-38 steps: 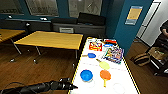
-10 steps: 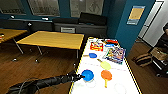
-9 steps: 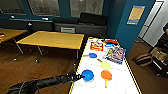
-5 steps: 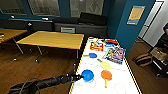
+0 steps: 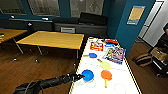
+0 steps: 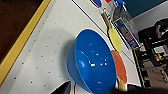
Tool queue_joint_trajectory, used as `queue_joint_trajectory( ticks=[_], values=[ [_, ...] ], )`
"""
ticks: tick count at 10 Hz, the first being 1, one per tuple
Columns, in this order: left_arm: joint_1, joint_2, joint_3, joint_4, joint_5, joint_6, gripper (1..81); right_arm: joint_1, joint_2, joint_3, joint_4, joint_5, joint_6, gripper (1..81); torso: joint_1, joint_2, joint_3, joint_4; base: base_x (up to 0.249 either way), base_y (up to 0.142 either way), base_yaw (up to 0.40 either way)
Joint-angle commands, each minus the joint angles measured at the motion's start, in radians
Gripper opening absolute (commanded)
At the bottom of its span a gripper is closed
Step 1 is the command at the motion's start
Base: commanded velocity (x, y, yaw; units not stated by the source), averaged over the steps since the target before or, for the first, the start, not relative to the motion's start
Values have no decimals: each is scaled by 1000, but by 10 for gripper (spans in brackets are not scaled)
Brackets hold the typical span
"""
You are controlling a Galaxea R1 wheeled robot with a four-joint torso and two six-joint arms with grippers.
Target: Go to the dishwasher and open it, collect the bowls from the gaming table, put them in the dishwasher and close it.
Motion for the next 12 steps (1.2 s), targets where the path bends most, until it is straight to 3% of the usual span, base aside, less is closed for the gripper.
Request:
queue_joint_trajectory(
  ticks=[1, 5, 12],
  values=[
    [-131, 23, -11, 1, 15, 3, 811, 28, -36, 11, -22, -41, 0, 10, 0, 0, 0, 0, 0, 0, 0],
    [-126, 61, -31, 4, 4, 6, 811, 29, -34, 9, -22, -41, 0, 10, 0, 0, 0, 0, 0, 0, 0],
    [-135, 104, -51, 61, 18, 4, 811, 26, -27, -6, -24, -43, 0, 10, 0, 0, 0, 0, 0, 0, 0]
  ],
)
